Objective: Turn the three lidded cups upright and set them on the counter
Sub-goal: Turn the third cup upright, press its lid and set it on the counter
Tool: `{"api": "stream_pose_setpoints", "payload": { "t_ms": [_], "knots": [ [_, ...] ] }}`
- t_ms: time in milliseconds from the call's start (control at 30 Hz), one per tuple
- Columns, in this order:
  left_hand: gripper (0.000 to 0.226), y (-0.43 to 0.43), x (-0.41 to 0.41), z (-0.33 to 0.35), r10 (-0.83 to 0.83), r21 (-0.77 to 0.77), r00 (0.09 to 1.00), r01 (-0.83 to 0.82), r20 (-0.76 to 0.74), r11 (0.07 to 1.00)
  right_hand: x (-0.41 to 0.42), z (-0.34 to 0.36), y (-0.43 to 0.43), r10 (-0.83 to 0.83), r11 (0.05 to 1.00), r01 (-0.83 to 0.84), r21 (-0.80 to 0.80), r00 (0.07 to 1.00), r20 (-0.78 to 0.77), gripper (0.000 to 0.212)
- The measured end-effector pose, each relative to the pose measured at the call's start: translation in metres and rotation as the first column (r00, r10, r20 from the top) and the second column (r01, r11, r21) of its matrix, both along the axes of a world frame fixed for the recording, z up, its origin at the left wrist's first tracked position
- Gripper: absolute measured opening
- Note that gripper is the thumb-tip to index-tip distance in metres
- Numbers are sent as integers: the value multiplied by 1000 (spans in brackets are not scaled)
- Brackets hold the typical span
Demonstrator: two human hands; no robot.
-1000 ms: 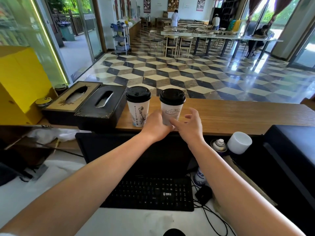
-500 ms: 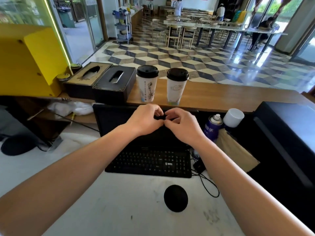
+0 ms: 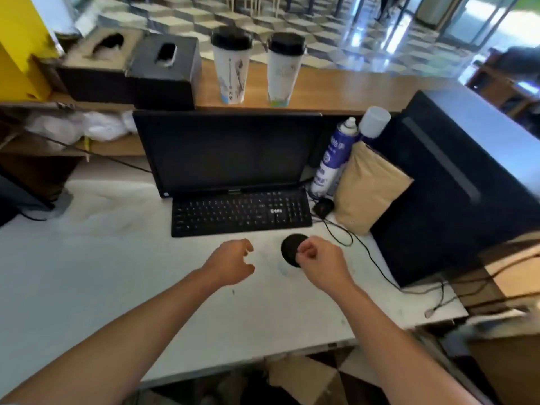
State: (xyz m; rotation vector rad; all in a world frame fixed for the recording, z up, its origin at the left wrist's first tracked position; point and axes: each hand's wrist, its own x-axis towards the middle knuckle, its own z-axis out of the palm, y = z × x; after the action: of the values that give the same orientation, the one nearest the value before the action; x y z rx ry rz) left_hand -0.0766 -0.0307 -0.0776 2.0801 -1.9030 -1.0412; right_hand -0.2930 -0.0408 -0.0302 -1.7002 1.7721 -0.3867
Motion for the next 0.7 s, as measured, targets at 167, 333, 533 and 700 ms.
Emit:
{"api": "stream_pose_setpoints", "payload": {
  "t_ms": [167,333,533,700],
  "knots": [
    [71,54,1,-70,-36,188,994,16,101,982,-16,-75,59,104,954,-67,293,988,-112,34],
    [89,91,-2,-104,-31,253,966,-36,256,967,-33,-117,70,257,896,-120,427,925,-281,68],
    [90,107,-6,-129,-49,259,927,-53,373,964,-54,-150,65,399,879,-217,424,822,-407,59],
    [88,104,-22,-132,58,240,923,-159,380,958,-61,-170,62,377,923,-275,270,792,-480,50]
  ]
}}
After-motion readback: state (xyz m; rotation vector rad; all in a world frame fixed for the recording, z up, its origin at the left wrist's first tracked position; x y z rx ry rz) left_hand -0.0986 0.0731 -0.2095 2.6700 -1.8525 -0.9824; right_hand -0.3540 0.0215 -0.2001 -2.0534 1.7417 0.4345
